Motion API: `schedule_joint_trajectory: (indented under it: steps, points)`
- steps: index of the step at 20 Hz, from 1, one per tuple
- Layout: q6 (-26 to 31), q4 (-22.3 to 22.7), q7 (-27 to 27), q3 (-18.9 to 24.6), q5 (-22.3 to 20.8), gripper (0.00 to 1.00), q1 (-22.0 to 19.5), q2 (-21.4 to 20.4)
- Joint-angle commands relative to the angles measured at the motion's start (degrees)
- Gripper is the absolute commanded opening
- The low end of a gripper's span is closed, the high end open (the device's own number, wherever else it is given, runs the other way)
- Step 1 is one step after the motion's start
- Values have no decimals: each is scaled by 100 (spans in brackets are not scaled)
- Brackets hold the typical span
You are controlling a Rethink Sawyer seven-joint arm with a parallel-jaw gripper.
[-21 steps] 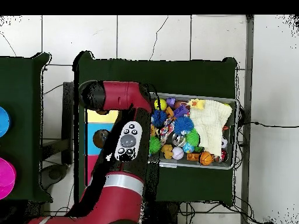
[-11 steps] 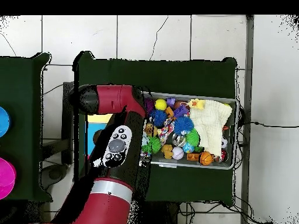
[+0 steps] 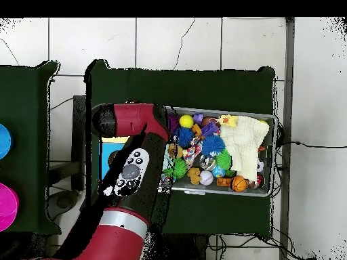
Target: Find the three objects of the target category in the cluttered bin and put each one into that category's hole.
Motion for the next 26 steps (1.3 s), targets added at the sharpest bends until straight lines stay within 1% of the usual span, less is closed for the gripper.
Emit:
schedule_joint_trajectory:
  steps: [1, 6, 8, 10, 11, 14, 15, 17, 20, 23, 26]
  points:
    - [-90, 865, 1140, 52, -34, 100, -86, 471]
    - [-148, 900, 1127, -99, -43, 100, -40, 523]
    - [-215, 955, 1017, -8, -11, 100, -122, 532]
    - [-392, 1053, 944, 188, 67, 100, -225, 581]
    - [-545, 1153, 886, 393, 141, 100, -324, 591]
    - [-774, 1441, 623, 958, 321, 100, -626, 529]
    - [-856, 1577, 458, 1245, 390, 100, -786, 479]
    - [-947, 1666, 356, 1517, 453, 100, -906, 453]
    - [-972, 1678, 406, 1697, 519, 100, -915, 442]
    - [-1037, 1901, 375, 2064, 615, 100, -1039, 243]
    - [-943, 2131, 246, 2387, 689, 100, -1210, -24]
